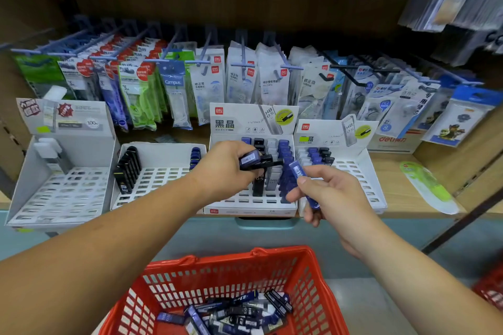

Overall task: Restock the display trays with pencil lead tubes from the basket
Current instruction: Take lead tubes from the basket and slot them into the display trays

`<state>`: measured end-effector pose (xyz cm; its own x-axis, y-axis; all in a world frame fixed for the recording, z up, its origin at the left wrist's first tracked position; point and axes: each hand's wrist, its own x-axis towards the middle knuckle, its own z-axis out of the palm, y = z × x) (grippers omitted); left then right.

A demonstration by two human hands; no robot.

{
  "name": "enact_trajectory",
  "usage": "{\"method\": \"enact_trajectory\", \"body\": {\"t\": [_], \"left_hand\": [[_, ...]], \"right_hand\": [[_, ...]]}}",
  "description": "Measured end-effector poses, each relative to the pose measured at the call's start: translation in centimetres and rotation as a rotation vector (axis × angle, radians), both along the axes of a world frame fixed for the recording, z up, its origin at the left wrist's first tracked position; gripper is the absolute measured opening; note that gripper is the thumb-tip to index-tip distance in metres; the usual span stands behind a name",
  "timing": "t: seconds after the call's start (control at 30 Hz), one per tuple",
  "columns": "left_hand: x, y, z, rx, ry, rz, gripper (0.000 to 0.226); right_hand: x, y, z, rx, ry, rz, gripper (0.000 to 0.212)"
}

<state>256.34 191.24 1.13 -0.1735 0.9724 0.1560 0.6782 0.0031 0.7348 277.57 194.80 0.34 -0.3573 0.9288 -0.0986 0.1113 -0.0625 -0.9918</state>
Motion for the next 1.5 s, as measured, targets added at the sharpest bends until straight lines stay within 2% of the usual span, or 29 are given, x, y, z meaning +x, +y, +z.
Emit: {"method": "enact_trajectory", "body": {"t": [0.2,0.33,0.4,0.53,0.63,0.77,0.87,0.93,1.03,1.13,1.27,1.4,1.5], "left_hand": [[0.0,-0.1,0.0,-0.016,0.035,0.002,0.030],[0.0,0.2,0.4,0.011,0.257,-0.108,0.030],[-0.2,0.3,0.4,0.011,0.302,-0.140,0.033],[-0.7,0.3,-0.6,0.018,0.182,-0.080,0.027],[-0.9,0.0,-1.3,0.012,0.089,-0.036,0.018],[-1.0,-1.0,-0.3,0.005,-0.136,0.035,0.012],[-0.9,-2.6,0.9,-0.189,-0.418,-0.036,0.026],[-0.5,-3.9,1.3,-0.335,-0.476,-0.138,0.029],[0.1,-5.3,1.6,-0.431,-0.566,-0.288,0.026],[0.6,-6.1,2.1,-0.474,-0.594,-0.378,0.022],[0.6,-6.7,2.7,-0.512,-0.562,-0.456,0.015],[-0.8,-6.8,2.4,-0.578,-0.557,-0.415,0.028],[-1.9,-6.8,1.6,-0.597,-0.504,-0.316,0.026]], "right_hand": [[-0.5,0.0,-0.1,-0.012,0.001,0.024,0.020],[-0.7,-0.1,-0.1,0.011,-0.004,0.043,0.016],[-0.6,0.0,-0.1,0.015,-0.006,0.038,0.015],[-0.3,0.2,-0.3,-0.031,0.028,0.035,0.014],[0.0,0.2,-0.1,-0.075,0.066,0.060,0.004],[-0.2,0.2,0.2,-0.100,0.116,0.012,0.013],[-1.0,-0.2,0.7,-0.158,0.153,0.026,0.020],[-1.8,-0.8,1.3,-0.209,0.214,0.081,0.015],[-2.8,-2.1,2.2,-0.125,0.191,0.135,0.019],[-3.6,-3.1,2.7,-0.048,0.150,0.193,0.019],[-4.2,-3.7,2.8,-0.045,0.152,0.240,0.015],[-4.2,-3.1,2.5,-0.087,0.167,0.123,0.011],[-3.8,-2.7,2.1,-0.070,0.140,0.072,0.014]]}}
